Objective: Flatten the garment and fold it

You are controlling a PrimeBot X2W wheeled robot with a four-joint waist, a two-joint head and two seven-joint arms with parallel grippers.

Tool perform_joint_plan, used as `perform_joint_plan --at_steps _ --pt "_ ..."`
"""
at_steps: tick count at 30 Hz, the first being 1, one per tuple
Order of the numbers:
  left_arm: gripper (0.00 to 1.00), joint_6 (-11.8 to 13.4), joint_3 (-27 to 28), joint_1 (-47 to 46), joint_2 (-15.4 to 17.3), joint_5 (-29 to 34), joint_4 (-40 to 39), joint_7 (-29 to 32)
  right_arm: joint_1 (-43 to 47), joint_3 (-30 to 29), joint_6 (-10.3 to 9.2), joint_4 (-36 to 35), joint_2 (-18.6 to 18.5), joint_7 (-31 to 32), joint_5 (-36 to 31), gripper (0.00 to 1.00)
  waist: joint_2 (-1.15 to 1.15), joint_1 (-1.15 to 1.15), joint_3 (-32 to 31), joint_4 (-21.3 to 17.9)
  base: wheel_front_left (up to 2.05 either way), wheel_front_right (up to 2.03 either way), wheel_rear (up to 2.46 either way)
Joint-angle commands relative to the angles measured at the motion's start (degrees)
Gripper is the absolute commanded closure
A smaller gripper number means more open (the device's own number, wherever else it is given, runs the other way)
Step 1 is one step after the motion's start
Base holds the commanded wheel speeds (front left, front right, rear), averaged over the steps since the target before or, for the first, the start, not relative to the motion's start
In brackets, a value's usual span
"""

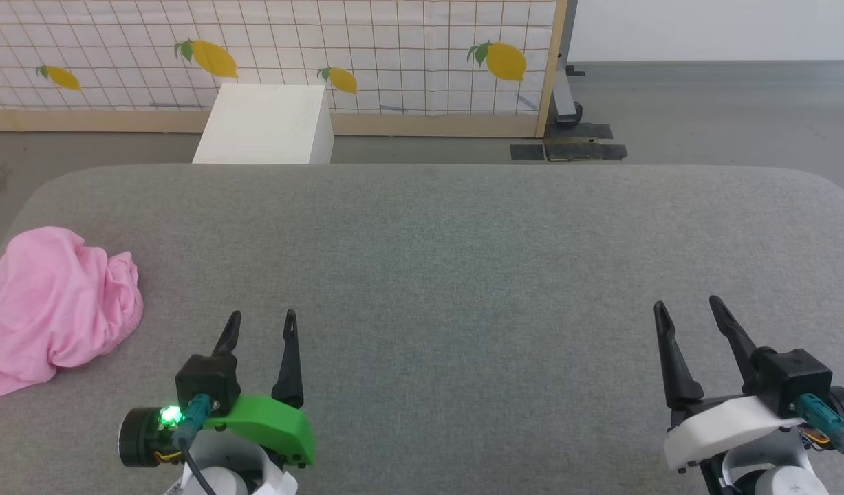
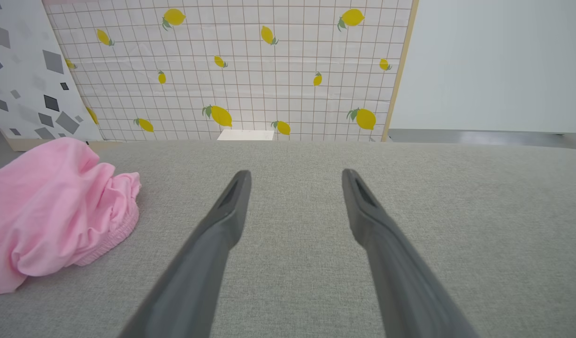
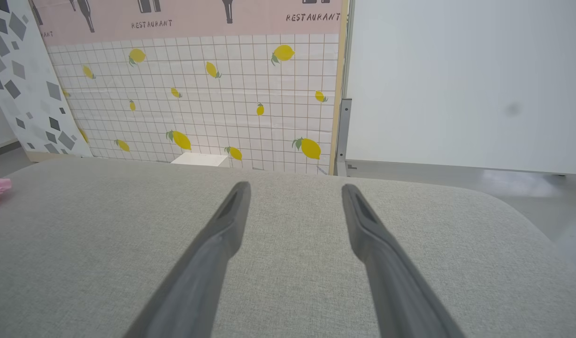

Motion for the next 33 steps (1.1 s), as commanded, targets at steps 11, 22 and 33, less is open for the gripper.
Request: perform_joint_plan --at_steps 11,22,33 --pt "0.00 1.25 -1.45 -1.53 0.94 -1.99 1.19 -1.59 -1.11 -0.85 -0.05 0.68 0.04 -1.54 0.84 0.00 0.00 0.00 -0.42 0.20 0.00 0.00 0.00" --pt "0.00 2.11 -2.90 -1.75 1.44 -3.29 2.32 -2.70 -0.92 -1.02 -0.06 1.22 0.04 -2.23 1.45 0.00 0.00 0.00 -0.98 0.98 0.00 0.00 0.00" --pt "0.00 3.95 -3.38 -2.16 2.64 -4.88 2.62 -4.35 -0.01 -2.22 -0.07 0.83 0.05 -2.95 2.39 0.00 0.00 0.00 -0.93 12.48 0.00 0.00 0.00"
